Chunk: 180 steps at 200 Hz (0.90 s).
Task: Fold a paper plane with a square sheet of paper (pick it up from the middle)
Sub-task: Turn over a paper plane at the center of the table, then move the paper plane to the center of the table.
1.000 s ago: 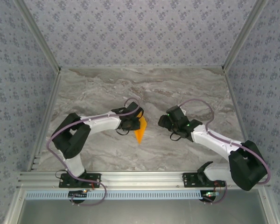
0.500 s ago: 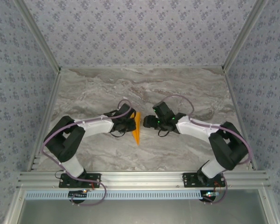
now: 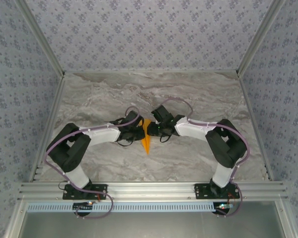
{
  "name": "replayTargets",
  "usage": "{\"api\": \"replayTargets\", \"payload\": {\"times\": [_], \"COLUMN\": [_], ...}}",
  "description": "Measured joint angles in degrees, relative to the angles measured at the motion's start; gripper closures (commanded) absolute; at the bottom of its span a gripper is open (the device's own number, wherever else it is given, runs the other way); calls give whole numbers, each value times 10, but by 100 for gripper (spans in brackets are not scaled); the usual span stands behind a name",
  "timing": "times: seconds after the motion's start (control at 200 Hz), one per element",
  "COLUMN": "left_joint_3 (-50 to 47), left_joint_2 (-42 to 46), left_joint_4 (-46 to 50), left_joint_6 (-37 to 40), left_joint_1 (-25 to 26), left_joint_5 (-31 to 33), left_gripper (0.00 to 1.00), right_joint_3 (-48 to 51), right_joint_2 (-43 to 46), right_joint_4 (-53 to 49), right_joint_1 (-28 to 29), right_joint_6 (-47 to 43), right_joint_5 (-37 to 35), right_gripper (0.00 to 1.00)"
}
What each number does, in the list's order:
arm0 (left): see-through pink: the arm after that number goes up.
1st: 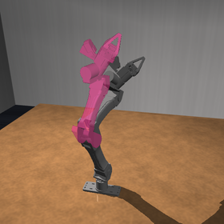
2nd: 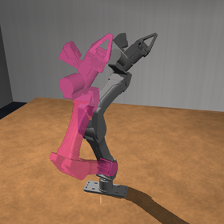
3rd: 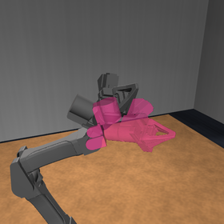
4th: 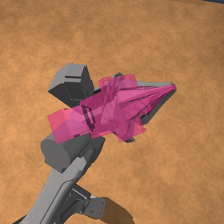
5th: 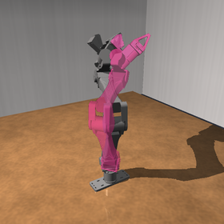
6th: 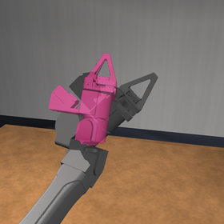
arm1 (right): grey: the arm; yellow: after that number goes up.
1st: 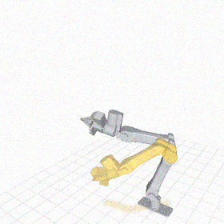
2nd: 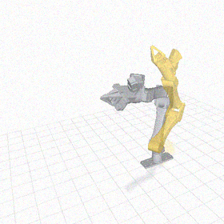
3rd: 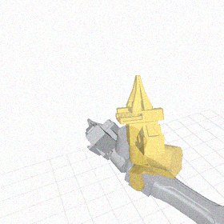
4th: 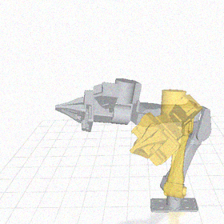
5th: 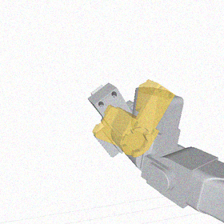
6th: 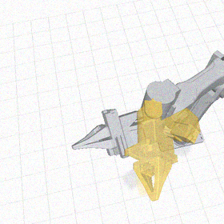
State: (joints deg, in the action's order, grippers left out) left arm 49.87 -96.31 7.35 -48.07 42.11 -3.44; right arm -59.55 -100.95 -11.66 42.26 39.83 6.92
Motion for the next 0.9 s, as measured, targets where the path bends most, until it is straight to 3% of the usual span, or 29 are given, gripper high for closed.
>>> {"api": "replayTargets", "payload": {"times": [0.19, 0.345, 0.555, 0.899], "left_joint_3": [-6, -29, -66, -70], "left_joint_2": [8, 37, 42, 31], "left_joint_4": [-3, -28, -82, -111], "left_joint_6": [0, -2, -21, -31], "left_joint_1": [-4, -29, -72, -73], "left_joint_5": [-5, -41, -108, -142], "left_gripper": [76, 71, 80, 93], "right_joint_3": [-11, -11, 1, 25], "right_joint_2": [-18, -19, -15, -5], "right_joint_4": [-4, -6, -3, -1], "right_joint_1": [-3, -12, -25, -43], "right_joint_6": [-3, -3, -8, -18], "right_joint_5": [0, 0, 16, 32], "right_gripper": [85, 90, 91, 84]}}
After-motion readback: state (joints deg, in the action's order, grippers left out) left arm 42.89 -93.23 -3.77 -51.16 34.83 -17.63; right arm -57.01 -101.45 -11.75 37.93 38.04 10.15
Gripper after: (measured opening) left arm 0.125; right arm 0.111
